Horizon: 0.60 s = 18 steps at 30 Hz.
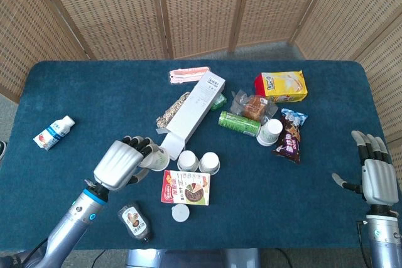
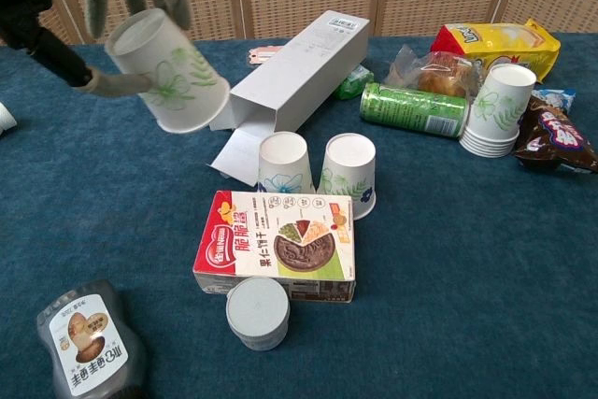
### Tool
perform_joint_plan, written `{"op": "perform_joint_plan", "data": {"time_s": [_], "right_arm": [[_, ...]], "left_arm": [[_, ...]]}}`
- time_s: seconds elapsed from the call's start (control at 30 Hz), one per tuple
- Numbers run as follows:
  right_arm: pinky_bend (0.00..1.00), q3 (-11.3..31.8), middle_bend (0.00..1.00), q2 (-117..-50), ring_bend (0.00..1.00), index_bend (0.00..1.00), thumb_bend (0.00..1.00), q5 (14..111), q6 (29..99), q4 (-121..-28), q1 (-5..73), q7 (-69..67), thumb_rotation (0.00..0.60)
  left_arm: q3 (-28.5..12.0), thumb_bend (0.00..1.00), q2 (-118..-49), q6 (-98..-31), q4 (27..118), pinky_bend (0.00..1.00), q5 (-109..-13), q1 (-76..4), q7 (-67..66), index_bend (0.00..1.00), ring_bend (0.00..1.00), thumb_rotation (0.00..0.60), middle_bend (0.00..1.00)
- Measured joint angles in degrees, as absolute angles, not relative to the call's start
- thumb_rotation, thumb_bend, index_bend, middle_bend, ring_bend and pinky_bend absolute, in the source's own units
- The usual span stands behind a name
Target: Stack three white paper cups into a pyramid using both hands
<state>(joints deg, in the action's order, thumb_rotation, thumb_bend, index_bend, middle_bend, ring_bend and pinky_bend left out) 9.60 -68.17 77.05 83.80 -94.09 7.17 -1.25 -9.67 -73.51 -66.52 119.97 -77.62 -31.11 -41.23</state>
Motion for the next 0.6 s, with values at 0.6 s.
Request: {"op": "perform_joint_plan", "data": {"time_s": [0.6], "right_arm": [[0.0, 10.1, 0.0, -67.7, 0.0, 0.03, 0.08, 76.5, 83.3, -94.0, 7.1, -2.7, 0.6]], "left_arm": [[-14.6, 0.32, -86.1, -64.0, 113.8, 0.5, -66.6, -41.5, -48.3, 0.33, 0.37, 0.6, 0.37]]}}
